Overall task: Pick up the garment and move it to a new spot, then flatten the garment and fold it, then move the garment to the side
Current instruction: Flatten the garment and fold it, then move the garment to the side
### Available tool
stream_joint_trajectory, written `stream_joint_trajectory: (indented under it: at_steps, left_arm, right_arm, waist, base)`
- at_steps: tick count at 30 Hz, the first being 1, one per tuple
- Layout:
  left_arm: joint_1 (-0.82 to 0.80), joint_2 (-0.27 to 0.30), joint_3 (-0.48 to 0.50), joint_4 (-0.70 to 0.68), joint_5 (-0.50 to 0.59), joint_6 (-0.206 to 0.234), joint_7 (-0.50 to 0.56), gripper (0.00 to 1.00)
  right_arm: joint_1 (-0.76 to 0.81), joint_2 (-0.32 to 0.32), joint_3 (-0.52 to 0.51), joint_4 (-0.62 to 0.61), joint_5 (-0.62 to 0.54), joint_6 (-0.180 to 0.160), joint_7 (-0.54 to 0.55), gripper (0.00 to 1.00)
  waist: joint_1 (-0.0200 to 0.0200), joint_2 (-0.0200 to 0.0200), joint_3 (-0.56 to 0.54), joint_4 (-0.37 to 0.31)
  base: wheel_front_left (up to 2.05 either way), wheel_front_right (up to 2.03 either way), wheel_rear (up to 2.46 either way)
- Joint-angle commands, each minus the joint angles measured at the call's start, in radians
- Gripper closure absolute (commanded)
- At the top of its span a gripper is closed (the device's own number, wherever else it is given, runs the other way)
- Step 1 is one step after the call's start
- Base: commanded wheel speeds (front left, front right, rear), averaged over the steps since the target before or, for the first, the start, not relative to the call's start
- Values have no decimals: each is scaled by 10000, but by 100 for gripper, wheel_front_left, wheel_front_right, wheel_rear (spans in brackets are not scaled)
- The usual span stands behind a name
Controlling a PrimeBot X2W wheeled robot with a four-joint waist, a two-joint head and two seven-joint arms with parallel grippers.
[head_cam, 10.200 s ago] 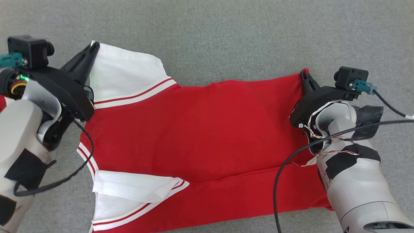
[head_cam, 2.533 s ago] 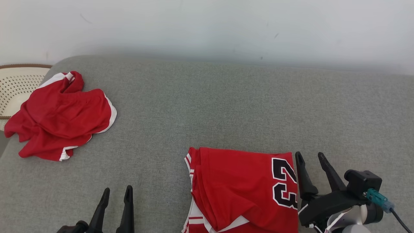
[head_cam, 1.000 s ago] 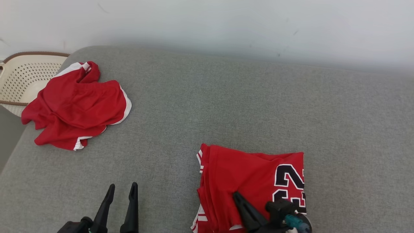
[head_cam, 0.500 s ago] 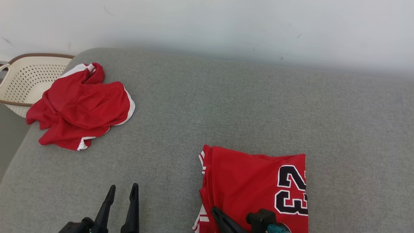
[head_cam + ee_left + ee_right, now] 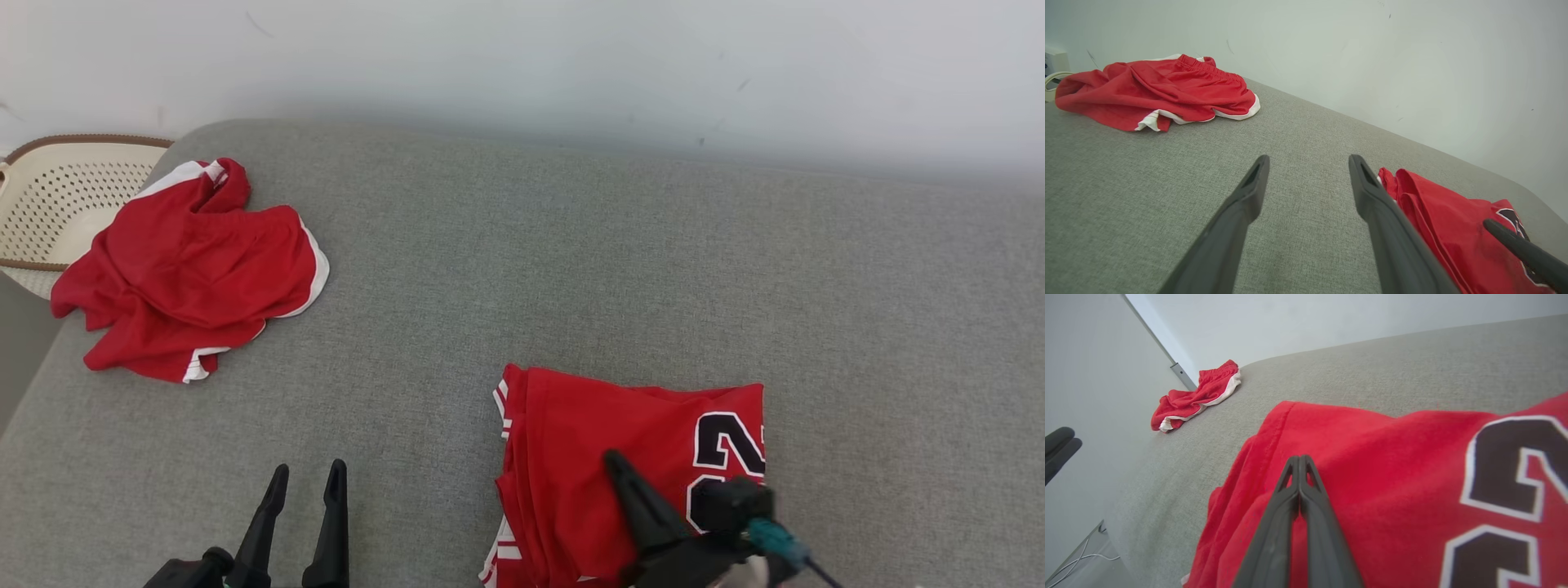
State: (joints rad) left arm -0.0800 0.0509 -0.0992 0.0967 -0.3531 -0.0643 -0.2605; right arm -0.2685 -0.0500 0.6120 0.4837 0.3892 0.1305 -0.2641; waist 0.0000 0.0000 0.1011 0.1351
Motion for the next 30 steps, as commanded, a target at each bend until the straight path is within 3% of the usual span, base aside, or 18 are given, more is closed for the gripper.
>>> stream_joint_trajectory:
  at_steps: [1,5,13,21,22,23,30]
  left_arm:
    - [171,-4,47,-19,-80,21,-39,0]
    - [190,-2,61,-45,-52,35,-39,0]
    - [215,-2,40,-34,-68,41,-39,0]
    - [202,-2,54,-52,-66,57,-39,0]
    - [195,-3,58,-48,-65,59,-39,0]
    - [182,-3,61,-47,-67,62,-39,0]
    - [285,-3,94,-65,-46,77,-39,0]
  right_arm:
    - [208,-41,-453,-125,-271,6,-17,100]
    - [471,-116,-1431,-415,-774,6,-17,100]
    - [927,-174,-1983,-778,-1128,6,-19,100]
    - [1244,-73,-3448,-1121,-1418,6,-19,100]
    - [1269,-67,-3641,-1188,-1435,6,-19,87]
    - [1282,-54,-3791,-1208,-1461,6,-18,1]
    - [1396,-45,-4136,-942,-1499,6,-18,0]
  waist:
    - [0,0,2,-13]
    - [0,0,6,-51]
    - [0,0,-43,-66]
    - [0,0,-54,-77]
    - [0,0,-54,-81]
    - [0,0,-55,-88]
    - [0,0,-115,-198]
  base:
    - [0,0,0]
    - [0,0,0]
    - [0,0,0]
    - [0,0,0]
    - [0,0,0]
    - [0,0,0]
    - [0,0,0]
